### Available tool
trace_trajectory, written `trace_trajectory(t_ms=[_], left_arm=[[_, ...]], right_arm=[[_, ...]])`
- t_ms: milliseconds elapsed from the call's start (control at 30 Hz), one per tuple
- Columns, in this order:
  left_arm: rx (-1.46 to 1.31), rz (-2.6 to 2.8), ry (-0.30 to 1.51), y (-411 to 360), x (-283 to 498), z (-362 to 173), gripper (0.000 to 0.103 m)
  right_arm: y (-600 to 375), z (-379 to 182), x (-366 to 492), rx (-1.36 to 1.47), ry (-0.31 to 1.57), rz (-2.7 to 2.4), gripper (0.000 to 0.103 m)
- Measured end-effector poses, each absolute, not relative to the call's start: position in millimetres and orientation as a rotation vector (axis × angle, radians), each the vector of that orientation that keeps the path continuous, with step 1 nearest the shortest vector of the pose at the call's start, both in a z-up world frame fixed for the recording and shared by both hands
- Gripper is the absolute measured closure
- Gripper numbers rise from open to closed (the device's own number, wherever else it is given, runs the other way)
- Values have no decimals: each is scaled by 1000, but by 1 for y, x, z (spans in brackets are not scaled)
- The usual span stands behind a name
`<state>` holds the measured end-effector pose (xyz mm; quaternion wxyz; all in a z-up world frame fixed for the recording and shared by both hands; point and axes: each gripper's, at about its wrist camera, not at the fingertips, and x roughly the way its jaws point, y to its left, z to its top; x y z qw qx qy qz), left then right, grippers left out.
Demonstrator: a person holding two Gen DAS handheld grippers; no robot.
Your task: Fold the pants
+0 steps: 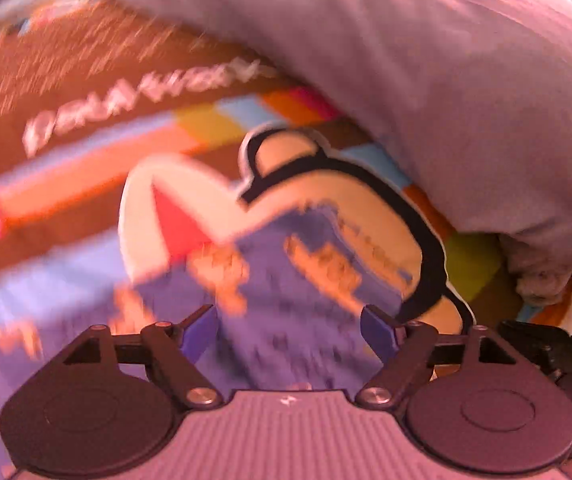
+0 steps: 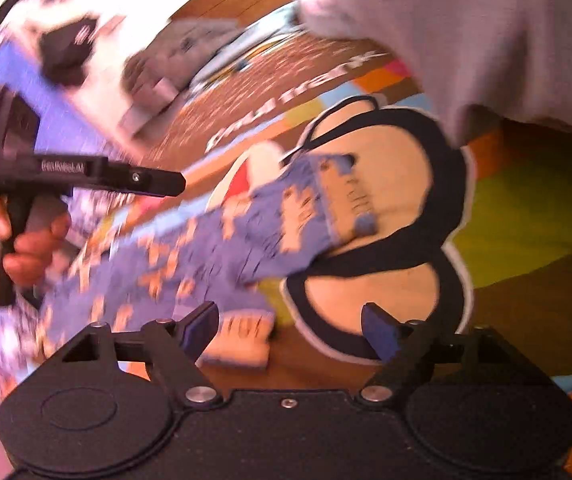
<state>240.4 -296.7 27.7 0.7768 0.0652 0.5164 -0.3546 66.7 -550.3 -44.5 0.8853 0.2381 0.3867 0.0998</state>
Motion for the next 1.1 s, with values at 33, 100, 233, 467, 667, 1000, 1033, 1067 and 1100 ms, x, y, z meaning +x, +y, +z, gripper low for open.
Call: trace_trajectory(t_ms=[33,100,233,467,667,1000,1033,1067,1100], left_arm=[[94,-761,1156,-289,238,23,20],[16,-753,1237,-276,232,11,20],[-62,-735,1323,-267,228,-8,20],[-137,-717,1440,-274,232,-28,40],[-215,-715,1423,-286,237,-21,91],[-327,-757,1237,-308,255,18,94],[-360,-752,1229,-310,259,18,94],[-387,-744,1219,-311,264,19,94],[-408,-739,1203,-313,268,20,94]], right_arm=[[-543,-41,64,449,799,236,23],[-527,-31,57,327,759,273,23],[-480,-20,35,-47,655,323,23],[-430,-42,34,-410,697,323,37],[-423,-49,36,-475,696,278,68],[-456,-35,52,-245,641,183,97],[-463,-32,54,-201,629,166,97],[-470,-28,57,-154,617,144,97],[-476,-26,60,-118,609,129,97]])
